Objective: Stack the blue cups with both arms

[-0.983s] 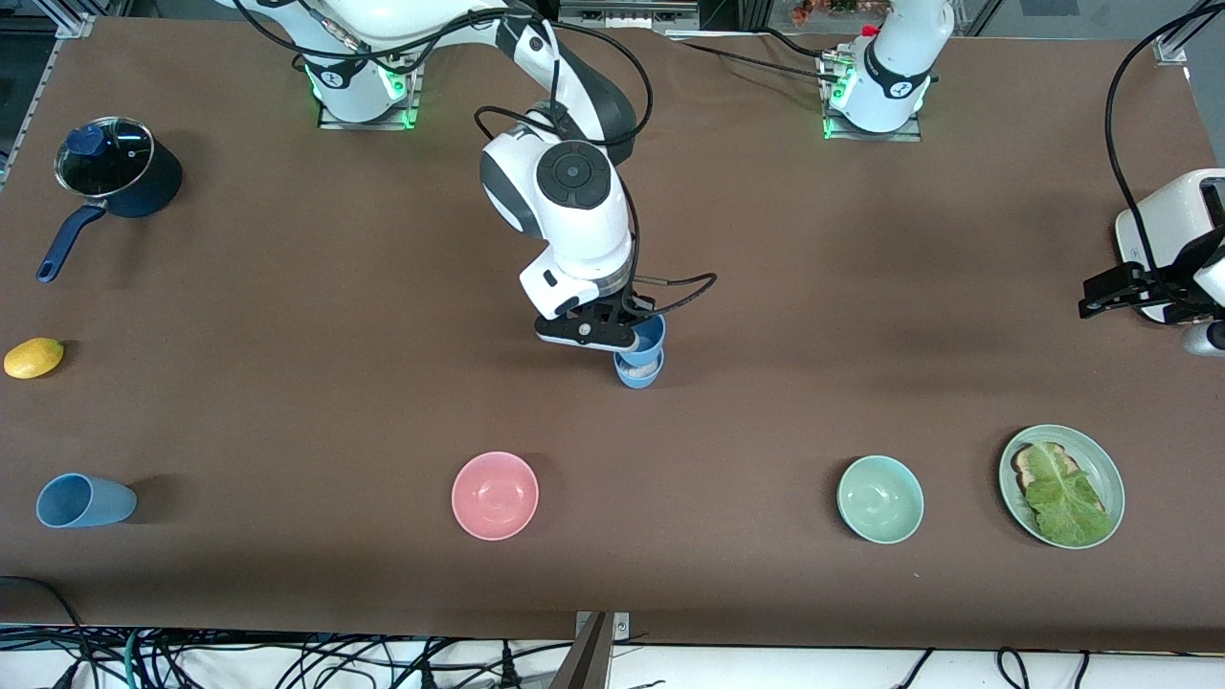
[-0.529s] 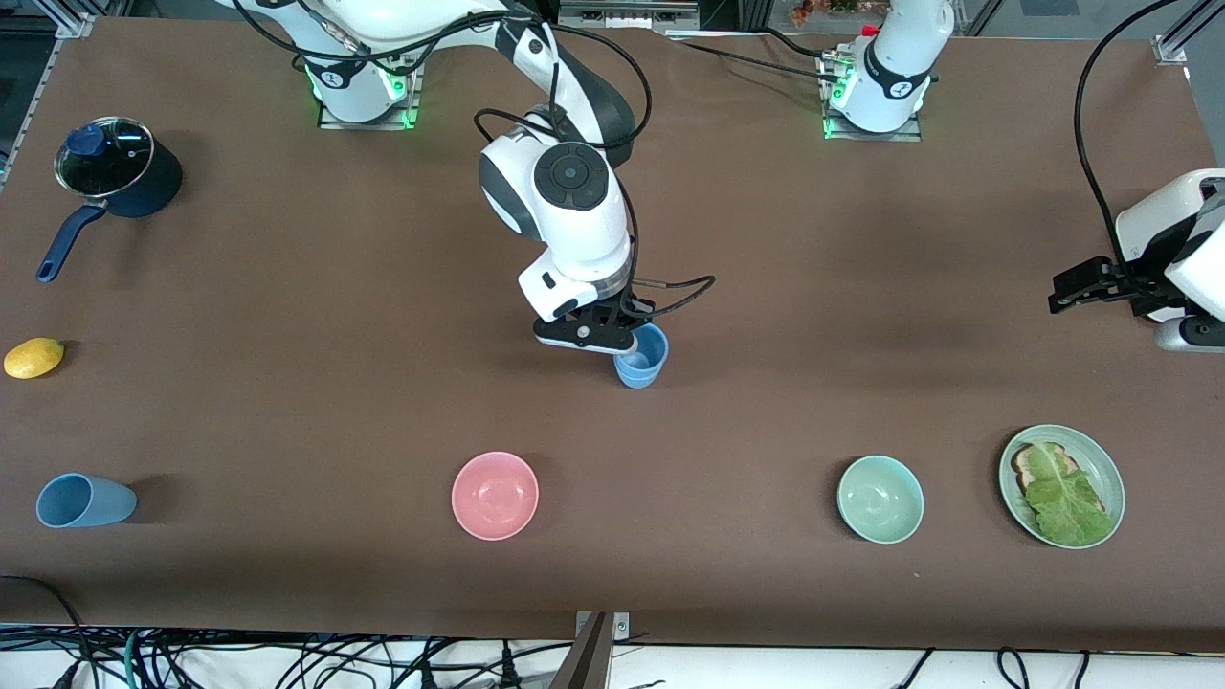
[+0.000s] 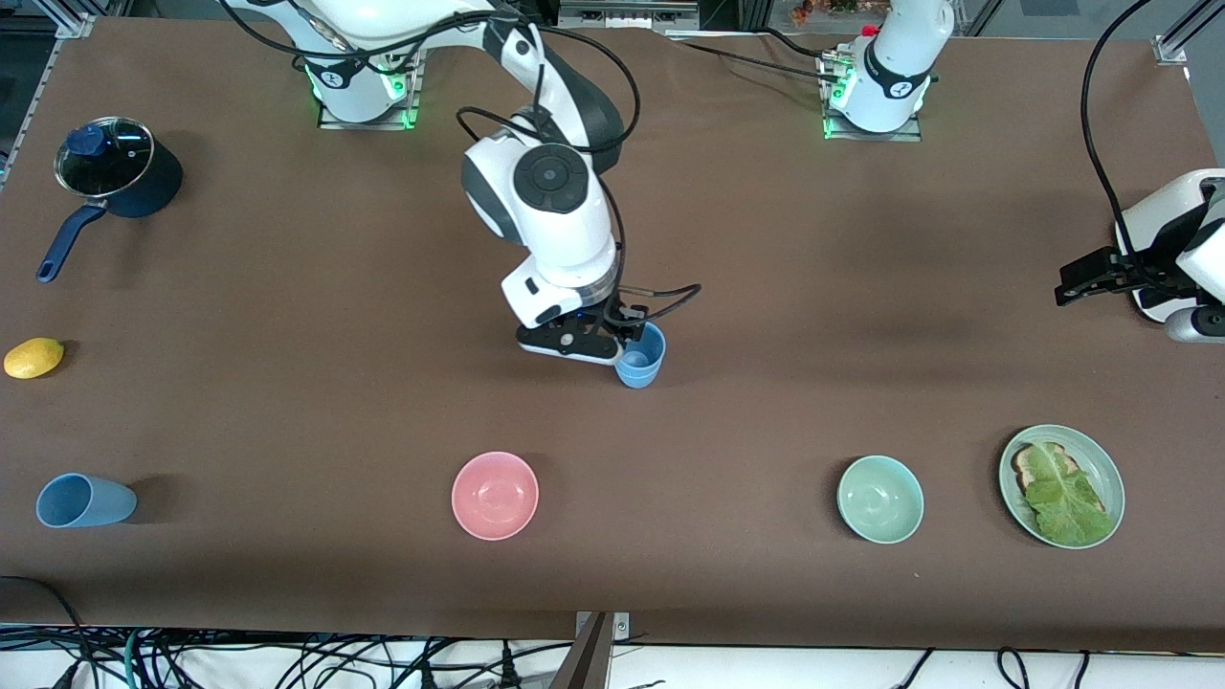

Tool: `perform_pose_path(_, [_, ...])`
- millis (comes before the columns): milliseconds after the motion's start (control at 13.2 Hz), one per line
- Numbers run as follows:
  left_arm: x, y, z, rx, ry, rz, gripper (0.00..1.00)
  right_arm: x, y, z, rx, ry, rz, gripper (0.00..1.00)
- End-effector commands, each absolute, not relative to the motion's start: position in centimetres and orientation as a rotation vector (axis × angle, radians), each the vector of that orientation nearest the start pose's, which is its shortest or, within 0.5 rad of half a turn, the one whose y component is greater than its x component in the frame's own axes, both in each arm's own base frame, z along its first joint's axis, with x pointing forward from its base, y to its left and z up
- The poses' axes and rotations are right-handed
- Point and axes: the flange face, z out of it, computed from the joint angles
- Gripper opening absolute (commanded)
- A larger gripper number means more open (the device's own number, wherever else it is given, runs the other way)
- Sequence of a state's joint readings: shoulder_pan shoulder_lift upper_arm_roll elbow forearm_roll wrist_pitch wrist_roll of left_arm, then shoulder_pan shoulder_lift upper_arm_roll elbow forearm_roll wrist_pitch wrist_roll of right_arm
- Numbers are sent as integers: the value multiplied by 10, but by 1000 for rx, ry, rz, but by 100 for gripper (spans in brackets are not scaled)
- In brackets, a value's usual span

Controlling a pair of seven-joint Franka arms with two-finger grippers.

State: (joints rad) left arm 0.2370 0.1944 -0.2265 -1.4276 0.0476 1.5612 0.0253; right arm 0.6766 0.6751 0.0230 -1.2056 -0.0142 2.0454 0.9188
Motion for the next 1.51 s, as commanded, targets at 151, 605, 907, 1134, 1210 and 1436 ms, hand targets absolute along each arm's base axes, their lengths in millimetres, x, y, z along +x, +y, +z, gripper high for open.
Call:
perform_pose_path(151, [603, 22, 589, -3153, 15, 106, 100, 583, 399, 469, -3053, 228, -72, 100])
perform_pose_path(605, [601, 20, 593, -3152, 15, 106, 100, 555, 265, 580, -3111, 162, 87, 100])
perform_pose_path(907, [597, 20, 599, -3149, 18, 109, 100, 538, 161, 622, -3128, 62, 136, 100])
perform_pose_path(1134, [594, 19, 605, -3147, 18, 95, 100, 533, 102, 636, -3128, 7, 183, 100])
perform_pose_path(1210, [593, 19, 605, -3147, 18, 95, 100, 534, 84, 635, -3128, 21, 206, 100])
perform_pose_path(1436, [591, 18, 607, -3146, 18, 105, 100, 545, 52, 622, -3124, -4, 232, 100])
